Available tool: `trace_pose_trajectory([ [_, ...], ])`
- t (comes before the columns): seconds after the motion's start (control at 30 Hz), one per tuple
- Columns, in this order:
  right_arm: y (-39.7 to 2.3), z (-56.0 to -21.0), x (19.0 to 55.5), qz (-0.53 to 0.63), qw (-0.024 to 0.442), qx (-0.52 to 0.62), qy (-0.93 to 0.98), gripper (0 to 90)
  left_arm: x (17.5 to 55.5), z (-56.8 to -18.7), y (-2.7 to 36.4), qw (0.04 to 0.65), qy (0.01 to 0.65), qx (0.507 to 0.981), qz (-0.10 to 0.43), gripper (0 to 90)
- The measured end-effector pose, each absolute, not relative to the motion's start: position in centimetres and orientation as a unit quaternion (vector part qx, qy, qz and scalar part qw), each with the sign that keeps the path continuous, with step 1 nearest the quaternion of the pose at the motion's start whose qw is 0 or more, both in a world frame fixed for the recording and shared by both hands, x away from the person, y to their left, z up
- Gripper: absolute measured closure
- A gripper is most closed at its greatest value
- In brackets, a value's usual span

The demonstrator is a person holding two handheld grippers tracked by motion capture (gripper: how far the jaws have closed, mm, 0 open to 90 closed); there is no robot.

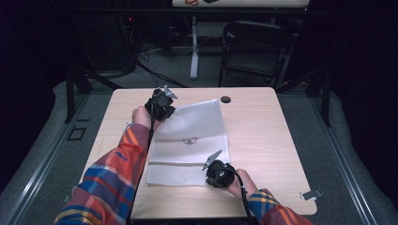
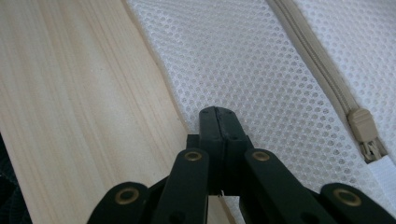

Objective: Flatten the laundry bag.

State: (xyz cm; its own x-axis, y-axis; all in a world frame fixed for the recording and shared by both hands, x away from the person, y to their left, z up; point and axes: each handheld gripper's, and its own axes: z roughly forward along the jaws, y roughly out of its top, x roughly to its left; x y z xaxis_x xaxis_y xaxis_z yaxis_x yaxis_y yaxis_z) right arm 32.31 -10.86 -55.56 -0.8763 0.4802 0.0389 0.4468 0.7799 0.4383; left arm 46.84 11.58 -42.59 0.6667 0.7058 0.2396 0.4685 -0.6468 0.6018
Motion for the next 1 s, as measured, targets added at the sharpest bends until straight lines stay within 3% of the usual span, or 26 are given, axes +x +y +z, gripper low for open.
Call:
trace_pose_trajectory([
  [0.77, -11.0, -55.7, 32.4, 0.236, 0.030, 0.258, 0.936, 90.0, 51.1, -43.6, 9.7, 0.234, 0.372, 0.858, 0.266, 87.3],
  [0.93, -11.1, -55.7, 32.4, 0.237, 0.029, 0.258, 0.936, 90.0, 51.6, -43.8, 9.7, 0.241, 0.387, 0.848, 0.270, 73.2],
  [1.0, -11.1, -55.7, 32.4, 0.238, 0.028, 0.258, 0.936, 90.0, 51.7, -43.8, 9.7, 0.243, 0.398, 0.842, 0.270, 62.0],
])
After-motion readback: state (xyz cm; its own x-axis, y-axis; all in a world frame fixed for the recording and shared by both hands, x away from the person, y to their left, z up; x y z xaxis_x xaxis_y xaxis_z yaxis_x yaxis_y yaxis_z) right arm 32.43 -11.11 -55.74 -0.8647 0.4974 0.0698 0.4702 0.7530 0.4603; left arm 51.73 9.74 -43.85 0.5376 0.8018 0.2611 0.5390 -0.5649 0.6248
